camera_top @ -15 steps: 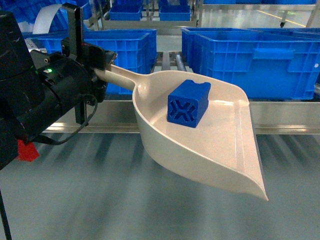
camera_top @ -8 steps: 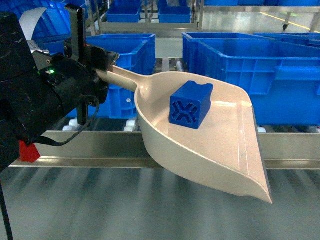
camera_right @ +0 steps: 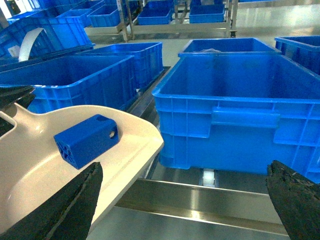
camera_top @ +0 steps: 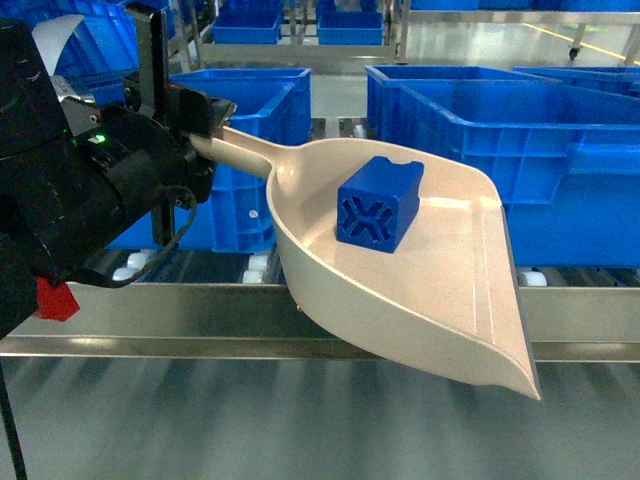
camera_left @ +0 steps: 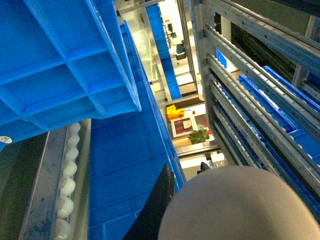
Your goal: Place part in tray to right shelf
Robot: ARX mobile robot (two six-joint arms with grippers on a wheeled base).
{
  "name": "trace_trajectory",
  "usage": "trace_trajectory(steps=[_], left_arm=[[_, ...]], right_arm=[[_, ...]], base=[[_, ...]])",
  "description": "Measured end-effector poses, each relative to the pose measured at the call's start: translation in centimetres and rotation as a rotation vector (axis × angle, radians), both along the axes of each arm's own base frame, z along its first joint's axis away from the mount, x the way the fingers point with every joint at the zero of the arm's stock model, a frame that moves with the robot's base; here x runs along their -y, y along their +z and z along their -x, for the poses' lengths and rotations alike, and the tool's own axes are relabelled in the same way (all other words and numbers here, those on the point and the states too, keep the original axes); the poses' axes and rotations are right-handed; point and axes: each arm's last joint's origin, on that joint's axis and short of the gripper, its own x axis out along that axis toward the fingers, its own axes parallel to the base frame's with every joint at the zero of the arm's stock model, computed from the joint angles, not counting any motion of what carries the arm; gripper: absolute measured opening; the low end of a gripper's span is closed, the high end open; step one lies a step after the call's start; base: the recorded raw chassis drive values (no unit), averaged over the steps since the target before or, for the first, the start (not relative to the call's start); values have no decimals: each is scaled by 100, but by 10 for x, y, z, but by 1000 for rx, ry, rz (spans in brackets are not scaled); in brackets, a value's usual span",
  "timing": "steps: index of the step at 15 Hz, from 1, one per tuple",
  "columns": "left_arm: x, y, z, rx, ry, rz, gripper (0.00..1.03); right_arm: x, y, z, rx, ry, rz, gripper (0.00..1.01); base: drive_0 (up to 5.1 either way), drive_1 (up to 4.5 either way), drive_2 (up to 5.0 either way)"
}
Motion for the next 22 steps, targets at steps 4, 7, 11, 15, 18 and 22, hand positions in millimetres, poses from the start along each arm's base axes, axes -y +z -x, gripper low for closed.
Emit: trace_trajectory(steps=[4, 7, 11, 15, 18, 22], left_arm=[[1, 0, 0, -1, -2, 0, 12], [1, 0, 0, -1, -2, 0, 12], [1, 0, 0, -1, -2, 0, 12], [1, 0, 0, -1, -2, 0, 12], [1, 0, 0, -1, -2, 0, 12], [1, 0, 0, -1, -2, 0, 12]], right_arm=[[0, 0, 0, 0, 0, 0, 98], [0, 0, 0, 0, 0, 0, 98], [0, 0, 0, 0, 0, 0, 98], [0, 0, 0, 0, 0, 0, 98], [0, 0, 0, 0, 0, 0, 98], [0, 0, 0, 0, 0, 0, 98]], base=[[0, 0, 0], [0, 0, 0], [0, 0, 0], [0, 0, 0], [0, 0, 0], [0, 0, 0]])
